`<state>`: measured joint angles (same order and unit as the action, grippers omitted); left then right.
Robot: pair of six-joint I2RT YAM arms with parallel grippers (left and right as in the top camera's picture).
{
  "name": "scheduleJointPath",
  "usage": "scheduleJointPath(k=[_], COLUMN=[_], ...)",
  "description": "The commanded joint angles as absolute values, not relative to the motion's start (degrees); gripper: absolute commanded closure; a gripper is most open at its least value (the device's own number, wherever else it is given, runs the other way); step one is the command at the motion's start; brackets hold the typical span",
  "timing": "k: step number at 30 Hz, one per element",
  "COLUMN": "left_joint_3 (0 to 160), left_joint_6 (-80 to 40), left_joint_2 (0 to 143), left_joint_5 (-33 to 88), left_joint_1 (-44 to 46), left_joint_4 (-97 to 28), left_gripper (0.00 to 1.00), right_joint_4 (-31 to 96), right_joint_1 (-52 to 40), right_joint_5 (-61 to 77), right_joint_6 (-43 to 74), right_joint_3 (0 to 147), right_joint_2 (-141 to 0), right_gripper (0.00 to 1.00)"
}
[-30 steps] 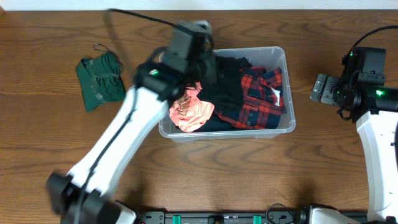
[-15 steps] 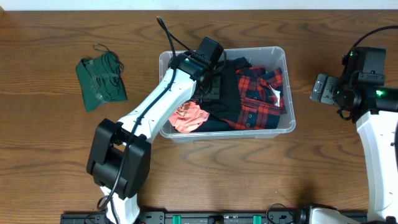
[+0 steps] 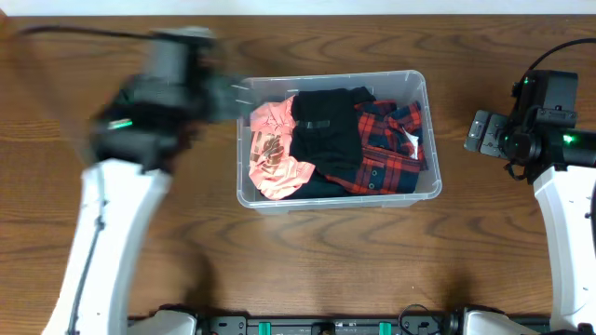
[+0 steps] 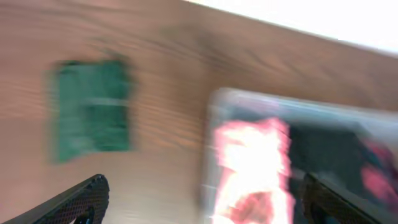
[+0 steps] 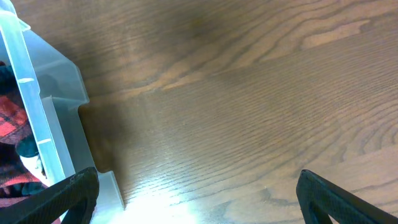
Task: Pack container
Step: 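Move the left gripper to the dark green garment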
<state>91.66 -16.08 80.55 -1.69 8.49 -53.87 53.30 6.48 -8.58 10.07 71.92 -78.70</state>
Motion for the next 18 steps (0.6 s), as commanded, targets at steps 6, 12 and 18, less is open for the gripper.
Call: scheduleJointPath(k=[6,12,18], left_joint_3=[89.69,89.69,89.69], left_joint_6=[-4.62,2.02,5.82], left_joint_2=[93.14,107.07,117.38], left_joint_5=[9.17,19.49,29.63], left_joint_1=[-18.61,-28.32,-31.00], left_joint_4=[-53.23,-48.42,-43.22], left_gripper=[0.02,0.02,0.02], right_joint_4=[53.34,53.19,53.19], right_joint_1=[6.74,6.74,6.74], right_joint_5=[-8.56,-8.56,-8.56], right_joint_6=[10.63,10.63,10.63], right_joint_3=[71.90,71.90,71.88], right_joint_2=[-77.89,-77.91,-77.91], right_gripper=[0.01,0.01,0.01])
